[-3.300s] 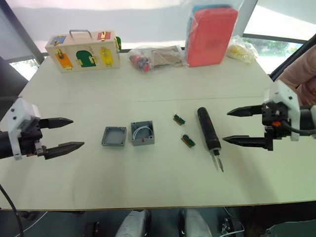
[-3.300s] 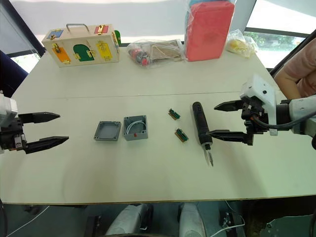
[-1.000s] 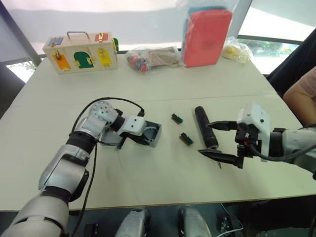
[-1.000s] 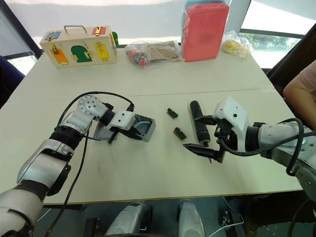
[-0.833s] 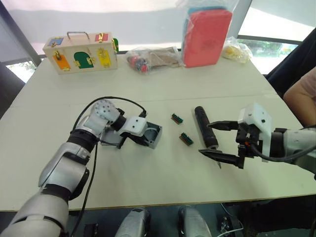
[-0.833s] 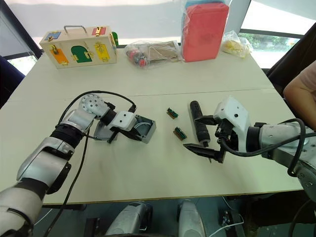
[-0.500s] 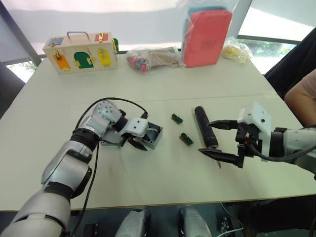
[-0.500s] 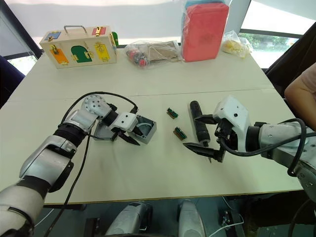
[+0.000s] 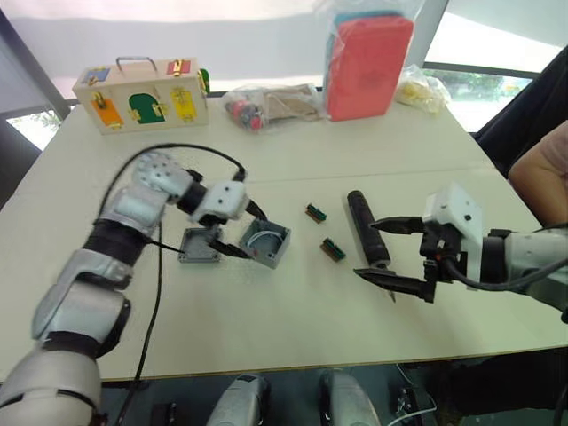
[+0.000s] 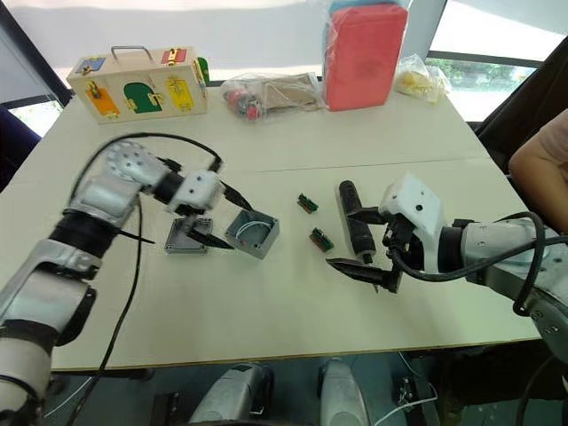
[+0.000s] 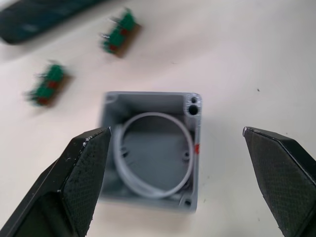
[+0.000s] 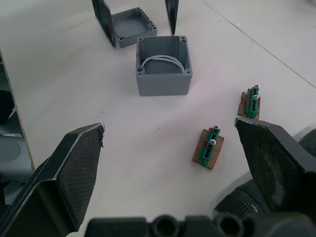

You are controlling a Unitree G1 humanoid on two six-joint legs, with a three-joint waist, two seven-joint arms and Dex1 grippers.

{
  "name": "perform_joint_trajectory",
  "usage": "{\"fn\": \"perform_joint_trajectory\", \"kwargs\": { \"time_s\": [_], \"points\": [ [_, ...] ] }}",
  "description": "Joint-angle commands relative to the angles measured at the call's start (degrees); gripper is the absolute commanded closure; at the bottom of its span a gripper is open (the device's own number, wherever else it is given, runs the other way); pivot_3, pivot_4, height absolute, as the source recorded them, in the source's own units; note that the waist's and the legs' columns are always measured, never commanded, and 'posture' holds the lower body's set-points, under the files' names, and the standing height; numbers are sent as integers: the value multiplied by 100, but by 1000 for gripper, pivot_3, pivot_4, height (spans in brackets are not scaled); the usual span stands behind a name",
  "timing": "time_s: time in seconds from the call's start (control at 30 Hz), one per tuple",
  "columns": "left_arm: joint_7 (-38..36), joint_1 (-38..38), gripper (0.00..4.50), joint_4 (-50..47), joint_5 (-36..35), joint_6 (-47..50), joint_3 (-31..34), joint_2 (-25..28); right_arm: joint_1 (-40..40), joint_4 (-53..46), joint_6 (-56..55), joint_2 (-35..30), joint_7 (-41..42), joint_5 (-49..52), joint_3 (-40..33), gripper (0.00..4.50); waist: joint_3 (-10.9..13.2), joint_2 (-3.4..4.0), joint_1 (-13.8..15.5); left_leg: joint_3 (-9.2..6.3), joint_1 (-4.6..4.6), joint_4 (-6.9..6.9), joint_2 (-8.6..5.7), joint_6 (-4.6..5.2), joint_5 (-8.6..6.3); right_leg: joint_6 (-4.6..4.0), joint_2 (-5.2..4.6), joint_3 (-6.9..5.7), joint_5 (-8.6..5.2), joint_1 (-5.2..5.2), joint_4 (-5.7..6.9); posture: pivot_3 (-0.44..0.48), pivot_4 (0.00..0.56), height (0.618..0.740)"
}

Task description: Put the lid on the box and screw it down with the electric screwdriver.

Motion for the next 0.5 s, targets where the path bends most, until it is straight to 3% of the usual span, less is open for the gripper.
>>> {"fn": "perform_joint_trajectory", "kwargs": {
  "time_s": [0.03, 0.3, 0.5],
  "points": [
    [899, 386, 108, -497, -133, 881, 737, 248, -230, -28, -127, 24, 34, 41, 20, 0, 0, 0, -31, 0, 1, 0, 0, 0, 0, 0, 0, 0, 0, 0, 1, 0, 150, 740],
    [3819, 1967, 108, -2740, 126, 4200, 2002, 352, -761, 238, -207, 111, 232, 39, 326, 0, 1, -2, -40, 0, -1, 0, 0, 1, -1, 0, 0, 8, 0, -2, 2, 0, 150, 740],
    [5280, 2606, 108, -3741, 408, 6258, 2343, 108, -1090, 473, -336, 140, 498, -118, 661, 0, 0, -2, -29, 1, 1, 0, -1, 1, -1, 0, -1, 10, 0, -2, 5, 0, 150, 740]
  ]
}}
